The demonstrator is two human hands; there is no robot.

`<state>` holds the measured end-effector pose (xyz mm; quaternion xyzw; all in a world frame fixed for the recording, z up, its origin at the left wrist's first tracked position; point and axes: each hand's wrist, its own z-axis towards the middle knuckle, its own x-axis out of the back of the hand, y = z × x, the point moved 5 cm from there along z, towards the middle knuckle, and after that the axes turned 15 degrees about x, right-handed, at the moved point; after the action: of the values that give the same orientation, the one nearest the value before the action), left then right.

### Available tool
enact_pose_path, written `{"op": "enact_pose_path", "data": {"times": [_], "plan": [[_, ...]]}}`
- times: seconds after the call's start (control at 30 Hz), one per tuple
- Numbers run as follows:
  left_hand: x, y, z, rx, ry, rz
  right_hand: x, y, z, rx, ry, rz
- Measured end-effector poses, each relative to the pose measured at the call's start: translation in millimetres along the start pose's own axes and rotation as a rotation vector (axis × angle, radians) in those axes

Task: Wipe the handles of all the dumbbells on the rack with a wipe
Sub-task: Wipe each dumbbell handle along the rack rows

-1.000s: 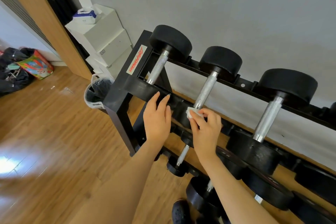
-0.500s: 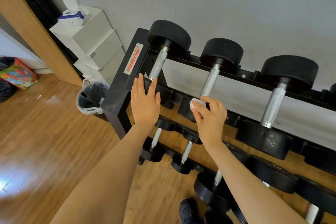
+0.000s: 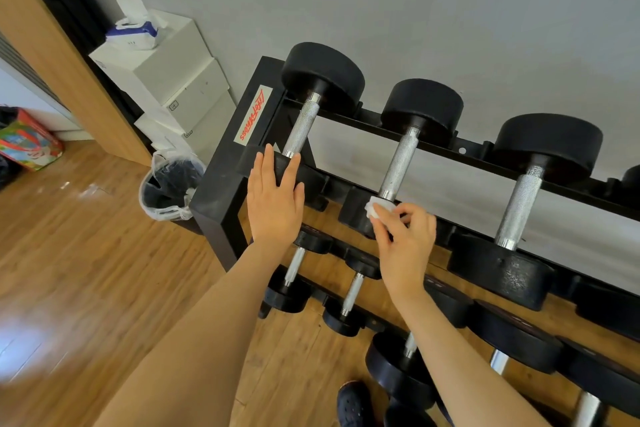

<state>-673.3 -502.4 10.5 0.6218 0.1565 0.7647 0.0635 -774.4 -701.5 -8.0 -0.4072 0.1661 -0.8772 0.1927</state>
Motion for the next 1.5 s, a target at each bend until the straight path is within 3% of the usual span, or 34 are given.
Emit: {"op": "enact_pose_path", "data": {"times": [0.13,0.37,0.77,1.17,1.33,1.5], "plan": [[-0.9,-0.7,0.2,0.006,0.002,-0.006,-1.6,-0.7,-18.5,-0.055,-0.014,0.114],[-1.3,-1.4,-0.5,-0.004,0.021,-0.007,4.8,10.6,3.4,-0.144,0.081,0.103],[6.8,14.9,-9.8,0.029,-0.027,-0.035,15.0,0.0,-21.9,-0.102,-0.043,0.079],[-15.4,156.4,-74.3,-0.071,-0.05,-0.215,116.1,85.3,14.5,-0.102,0.0,0.033],[-27.1,215.8,-105.4,0.048,-0.084,-0.286,150.9,136.5,40.8,-0.131,-0.013,0.056],[-50.5,246.6,-151.6,0.34,-0.168,-0.361,171.5,188.5,56.0,-0.138,-0.04,0.105]]}}
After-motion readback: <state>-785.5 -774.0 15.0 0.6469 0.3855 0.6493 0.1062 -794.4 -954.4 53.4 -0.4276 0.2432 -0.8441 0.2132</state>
